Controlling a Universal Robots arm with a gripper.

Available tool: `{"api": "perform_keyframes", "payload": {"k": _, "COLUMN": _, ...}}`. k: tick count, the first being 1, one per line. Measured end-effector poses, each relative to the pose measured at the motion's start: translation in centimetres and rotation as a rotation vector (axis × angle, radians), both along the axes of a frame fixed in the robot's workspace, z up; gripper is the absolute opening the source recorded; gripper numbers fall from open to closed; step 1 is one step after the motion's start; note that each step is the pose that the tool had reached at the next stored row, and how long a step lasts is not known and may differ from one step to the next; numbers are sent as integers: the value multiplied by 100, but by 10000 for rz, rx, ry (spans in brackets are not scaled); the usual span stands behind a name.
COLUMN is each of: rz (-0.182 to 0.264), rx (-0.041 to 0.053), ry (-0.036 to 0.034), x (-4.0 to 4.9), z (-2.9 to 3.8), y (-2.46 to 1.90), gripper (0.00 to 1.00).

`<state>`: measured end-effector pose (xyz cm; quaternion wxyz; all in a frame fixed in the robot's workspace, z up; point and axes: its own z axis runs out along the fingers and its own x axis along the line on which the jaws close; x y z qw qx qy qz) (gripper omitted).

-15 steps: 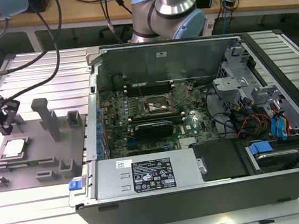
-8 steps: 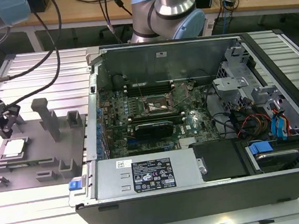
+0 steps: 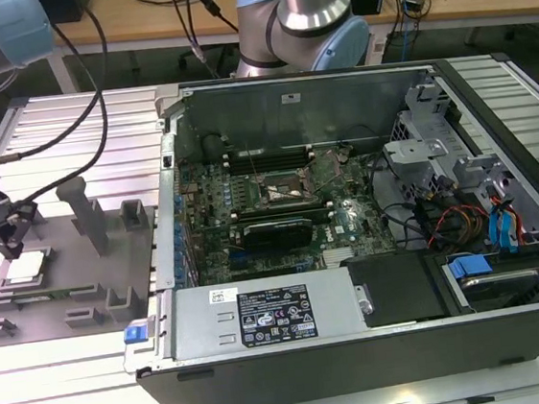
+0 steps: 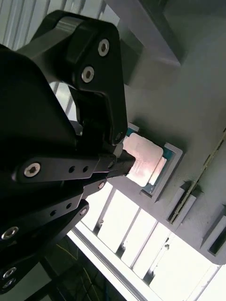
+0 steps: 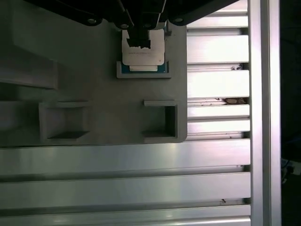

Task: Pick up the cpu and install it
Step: 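Pick up the cpu and move it towards the insertion slot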

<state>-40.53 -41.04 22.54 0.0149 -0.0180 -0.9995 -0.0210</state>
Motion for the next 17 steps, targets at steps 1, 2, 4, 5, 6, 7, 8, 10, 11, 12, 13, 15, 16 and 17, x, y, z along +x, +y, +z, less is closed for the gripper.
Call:
{"api": "perform_keyframes", "payload": {"k": 1, "rz": -1, "rx": 0, "ry": -1, "x": -1, "z": -19, "y": -4, "gripper": 11}}
{"api": "perform_keyframes", "payload": {"k": 2, "rz": 0, "rx": 1, "ry": -2, "x": -2, "z": -36, "y": -9, "gripper": 11}}
{"api": "perform_keyframes", "payload": {"k": 4, "rz": 0, "rx": 0, "ry": -2, "x": -2, "z": -81, "y": -19, "gripper": 11}}
{"api": "perform_keyframes", "payload": {"k": 5, "rz": 1, "rx": 2, "ry": 2, "x": -2, "z": -94, "y": -20, "gripper": 11}}
{"api": "perform_keyframes", "payload": {"k": 6, "rz": 4, "rx": 6, "ry": -2, "x": -1, "z": -105, "y": -20, "gripper": 11}}
{"api": "perform_keyframes", "payload": {"k": 7, "rz": 4, "rx": 7, "ry": -2, "x": -1, "z": -116, "y": -20, "gripper": 11}}
{"api": "perform_keyframes", "payload": {"k": 8, "rz": 4, "rx": 7, "ry": -2, "x": -1, "z": -130, "y": -20, "gripper": 11}}
{"api": "perform_keyframes", "payload": {"k": 10, "rz": 5, "rx": 6, "ry": -1, "x": -1, "z": -143, "y": -20, "gripper": 11}}
{"api": "perform_keyframes", "payload": {"k": 11, "rz": 5, "rx": 6, "ry": 0, "x": -1, "z": -143, "y": -20, "gripper": 11}}
{"api": "perform_keyframes", "payload": {"k": 12, "rz": 4, "rx": 6, "ry": 0, "x": -2, "z": -143, "y": -20, "gripper": 11}}
{"api": "perform_keyframes", "payload": {"k": 13, "rz": 5, "rx": 6, "ry": 0, "x": -1, "z": -143, "y": -20, "gripper": 11}}
{"api": "perform_keyframes", "payload": {"k": 15, "rz": 5, "rx": 6, "ry": -1, "x": -1, "z": -144, "y": -20, "gripper": 11}}
{"api": "perform_keyframes", "payload": {"k": 16, "rz": 5, "rx": 6, "ry": -1, "x": -1, "z": -143, "y": -20, "gripper": 11}}
{"api": "perform_keyframes", "payload": {"k": 17, "rz": 5, "rx": 6, "ry": 0, "x": -1, "z": -143, "y": -20, "gripper": 11}}
